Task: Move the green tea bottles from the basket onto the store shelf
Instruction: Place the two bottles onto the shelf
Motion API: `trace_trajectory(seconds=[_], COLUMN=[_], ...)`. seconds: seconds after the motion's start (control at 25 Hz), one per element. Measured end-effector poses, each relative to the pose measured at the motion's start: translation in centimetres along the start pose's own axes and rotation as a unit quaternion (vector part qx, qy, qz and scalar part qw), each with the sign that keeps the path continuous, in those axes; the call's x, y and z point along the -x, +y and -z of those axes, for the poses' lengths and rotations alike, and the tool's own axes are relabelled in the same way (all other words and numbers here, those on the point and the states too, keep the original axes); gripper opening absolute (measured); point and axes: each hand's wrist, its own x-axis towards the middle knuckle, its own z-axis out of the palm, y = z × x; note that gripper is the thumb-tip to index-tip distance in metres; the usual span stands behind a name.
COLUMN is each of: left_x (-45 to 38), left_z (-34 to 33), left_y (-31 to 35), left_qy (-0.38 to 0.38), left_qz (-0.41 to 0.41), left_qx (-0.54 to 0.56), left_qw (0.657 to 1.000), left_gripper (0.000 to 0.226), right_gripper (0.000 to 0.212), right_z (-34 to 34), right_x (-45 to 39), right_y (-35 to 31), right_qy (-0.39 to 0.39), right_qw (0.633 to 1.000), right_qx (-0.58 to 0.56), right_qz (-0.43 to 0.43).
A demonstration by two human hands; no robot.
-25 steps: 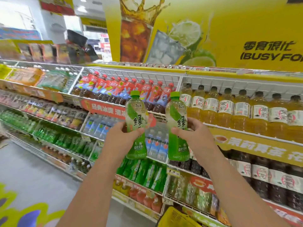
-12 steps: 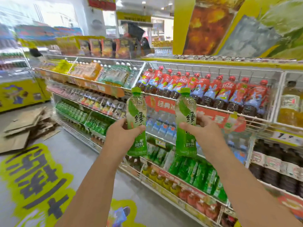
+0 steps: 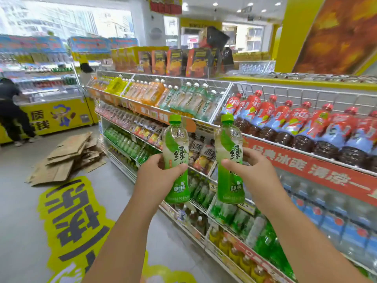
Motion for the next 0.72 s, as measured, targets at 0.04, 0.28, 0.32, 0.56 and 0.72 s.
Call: trace_trajectory(seconds=[0.04, 0.28, 0.32, 0.56, 0.72], left_x=[-1.8, -13.2, -14.9, -25.0, -33.0], left_z=[0.0, 0.9, 1.0, 2.9, 5.5], left_y=[-0.5, -2.6, -2.9, -6.0, -8.9], left_qy=[0.007, 0.031, 0.031, -0.003, -0.053], left_qz=[0.002, 0.035, 0.036, 0.024, 0.009], left_qx=[-0.003, 0.003, 0.009, 0.023, 0.006], left_qw=[1.0, 0.999, 0.999, 0.999, 0.999], left_gripper=[0.052, 0.056, 0.05, 0.042, 0.06], right_gripper=[0.075, 0.089, 0.09, 0.09, 0.089], right_z=[-1.1, -7.1, -8.0, -14.9, -21.1], right_x=[-1.8, -13.1, -14.5, -21.0, -24.4], right_y=[0.5, 1.9, 2.0, 3.3, 4.3], right_qy=[-0.004, -0.014, -0.008, 0.025, 0.077], right_qw=[1.0, 1.0, 1.0, 1.0, 0.996], right_qx=[-0.005, 0.002, 0.006, 0.005, 0.028], right_qz=[0.002, -0.002, -0.004, -0.018, -0.021])
